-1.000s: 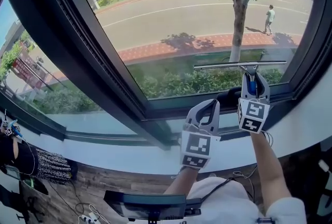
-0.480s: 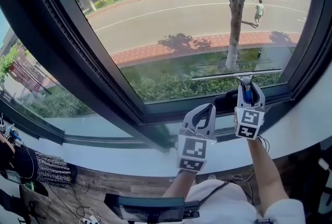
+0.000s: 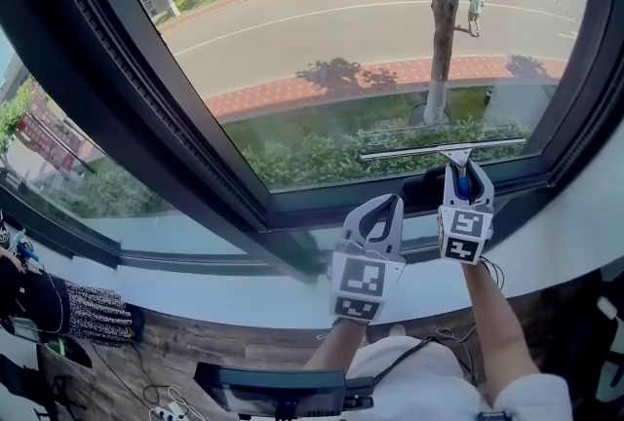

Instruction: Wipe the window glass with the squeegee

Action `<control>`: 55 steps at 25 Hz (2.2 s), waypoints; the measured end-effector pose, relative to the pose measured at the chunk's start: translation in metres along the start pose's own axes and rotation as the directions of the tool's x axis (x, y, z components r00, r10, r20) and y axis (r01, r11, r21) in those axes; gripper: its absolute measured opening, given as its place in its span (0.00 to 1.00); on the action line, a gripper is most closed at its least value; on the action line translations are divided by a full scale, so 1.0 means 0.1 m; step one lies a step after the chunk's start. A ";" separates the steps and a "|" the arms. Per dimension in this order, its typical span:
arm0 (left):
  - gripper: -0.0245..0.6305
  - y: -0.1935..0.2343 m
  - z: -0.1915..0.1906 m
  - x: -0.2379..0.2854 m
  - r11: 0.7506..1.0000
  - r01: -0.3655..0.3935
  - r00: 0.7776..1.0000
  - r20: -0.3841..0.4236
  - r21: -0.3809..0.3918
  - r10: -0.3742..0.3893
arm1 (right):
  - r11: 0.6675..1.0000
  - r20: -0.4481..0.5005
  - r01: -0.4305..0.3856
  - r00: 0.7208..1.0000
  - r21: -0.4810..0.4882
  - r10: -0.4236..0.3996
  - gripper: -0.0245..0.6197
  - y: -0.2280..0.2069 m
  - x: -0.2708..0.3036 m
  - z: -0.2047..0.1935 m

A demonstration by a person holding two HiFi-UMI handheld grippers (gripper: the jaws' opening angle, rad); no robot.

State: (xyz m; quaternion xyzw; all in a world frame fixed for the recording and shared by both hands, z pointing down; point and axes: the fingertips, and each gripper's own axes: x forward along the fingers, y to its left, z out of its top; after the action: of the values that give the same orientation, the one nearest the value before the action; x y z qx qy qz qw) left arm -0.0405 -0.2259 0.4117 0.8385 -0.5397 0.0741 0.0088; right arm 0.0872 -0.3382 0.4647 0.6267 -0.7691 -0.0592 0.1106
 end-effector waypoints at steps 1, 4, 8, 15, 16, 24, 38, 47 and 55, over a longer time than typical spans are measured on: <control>0.04 0.00 -0.01 0.00 1.000 -0.002 1.000 -0.001 0.000 0.002 | 1.000 -0.003 -0.002 1.000 0.001 0.002 0.27 0.01 0.00 -0.01; 0.04 0.01 -0.01 0.00 1.000 -0.004 1.000 -0.004 0.006 0.004 | 1.000 -0.005 -0.007 1.000 -0.005 0.007 0.27 0.03 0.00 -0.01; 0.04 0.00 -0.02 0.01 1.000 -0.002 1.000 -0.005 0.007 0.002 | 1.000 -0.020 -0.017 1.000 -0.006 0.017 0.27 0.05 0.01 -0.07; 0.04 0.01 -0.04 0.01 1.000 -0.010 1.000 -0.013 0.012 0.011 | 0.999 -0.063 -0.028 0.998 -0.015 0.027 0.27 0.09 0.03 -0.22; 0.04 0.00 -0.04 0.01 1.000 -0.010 1.000 -0.016 0.013 0.010 | 0.999 -0.068 -0.031 0.997 -0.015 0.030 0.27 0.09 0.03 -0.24; 0.04 0.01 -0.03 0.00 1.000 -0.021 1.000 -0.019 0.007 0.021 | 0.999 -0.095 -0.039 0.995 -0.031 0.036 0.27 0.12 0.02 -0.34; 0.04 -0.11 -0.01 0.00 0.997 -0.079 0.997 -0.010 -0.018 0.079 | 0.998 -0.055 -0.060 0.997 -0.004 0.060 0.27 0.05 -0.05 -0.28; 0.04 -0.24 -0.08 0.01 0.998 -0.057 0.998 -0.003 -0.032 0.057 | 1.000 0.203 -0.027 0.979 -0.005 0.028 0.27 -0.38 -0.40 0.80; 0.04 -0.31 0.19 0.10 0.998 0.055 0.997 0.054 -0.009 -0.054 | 0.999 0.427 0.036 0.904 -0.024 -0.023 0.27 -1.08 -0.58 2.38</control>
State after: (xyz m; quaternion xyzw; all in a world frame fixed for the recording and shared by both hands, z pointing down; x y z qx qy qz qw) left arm -0.0060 -0.2235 0.3958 0.8545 -0.5172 0.0486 0.0009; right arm 0.1424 -0.3150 0.2042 0.6084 -0.7641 -0.2085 -0.0510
